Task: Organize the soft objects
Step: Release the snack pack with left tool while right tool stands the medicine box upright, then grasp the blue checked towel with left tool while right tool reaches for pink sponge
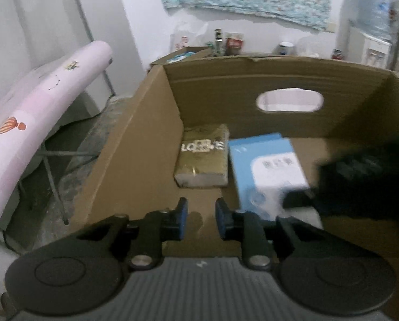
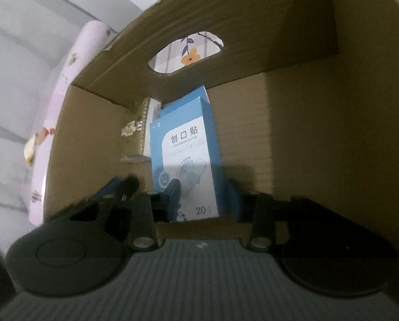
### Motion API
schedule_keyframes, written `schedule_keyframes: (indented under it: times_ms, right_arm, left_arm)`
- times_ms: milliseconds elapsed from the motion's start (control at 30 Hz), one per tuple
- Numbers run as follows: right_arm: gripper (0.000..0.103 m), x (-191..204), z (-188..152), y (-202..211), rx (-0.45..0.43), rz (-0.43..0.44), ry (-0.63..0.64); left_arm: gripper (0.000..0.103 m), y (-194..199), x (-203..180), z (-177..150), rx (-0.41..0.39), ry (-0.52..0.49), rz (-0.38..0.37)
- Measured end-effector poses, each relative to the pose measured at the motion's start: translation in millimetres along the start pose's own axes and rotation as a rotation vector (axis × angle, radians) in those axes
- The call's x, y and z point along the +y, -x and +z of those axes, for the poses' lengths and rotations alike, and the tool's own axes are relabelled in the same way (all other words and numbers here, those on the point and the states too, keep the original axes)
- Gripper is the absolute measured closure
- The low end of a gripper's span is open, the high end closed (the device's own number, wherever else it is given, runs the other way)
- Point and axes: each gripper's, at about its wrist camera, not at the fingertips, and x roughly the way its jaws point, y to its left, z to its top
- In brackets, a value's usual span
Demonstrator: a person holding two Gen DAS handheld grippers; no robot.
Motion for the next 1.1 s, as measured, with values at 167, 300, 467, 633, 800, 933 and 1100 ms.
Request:
schedule_keyframes:
  times_ms: [167, 300, 467, 633, 800, 933, 1100]
  right_arm:
    - [0.071, -4, -4, -1, -0.072, -0.004, -0.071]
    - [0.07, 9, -1, -17, -0.079, -0.001, -0.056]
    - [0.06, 1, 7, -16, -0.059, 0.045, -0.106]
    - [0.054, 1, 8, -16, -0.049, 0.053, -0.059]
    - [0.04, 4, 6, -4, -0.031, 0.043, -0.06]
    - [0.039, 13, 2, 15, -0.017, 0.083, -0.022]
    - [0.037, 30, -12, 80, -0.025, 0.206, 0.148]
  left_arm:
    - [0.075, 15, -3, -8, -0.009, -0.027, -0.072]
    - [0.062, 0, -25, -11, 0.037, -0.188, -0.158]
    - [0.041, -16, -46, -2, 0.049, -0.232, -0.14]
    - [0.042, -15, -48, -5, 0.029, -0.219, -0.124]
    - [0.045, -7, -42, -8, 0.05, -0.202, -0.109]
    - [0.044, 27, -30, -6, 0.016, -0.219, -0.08]
    - [0.038, 102, -23, -10, -0.093, -0.265, -0.025]
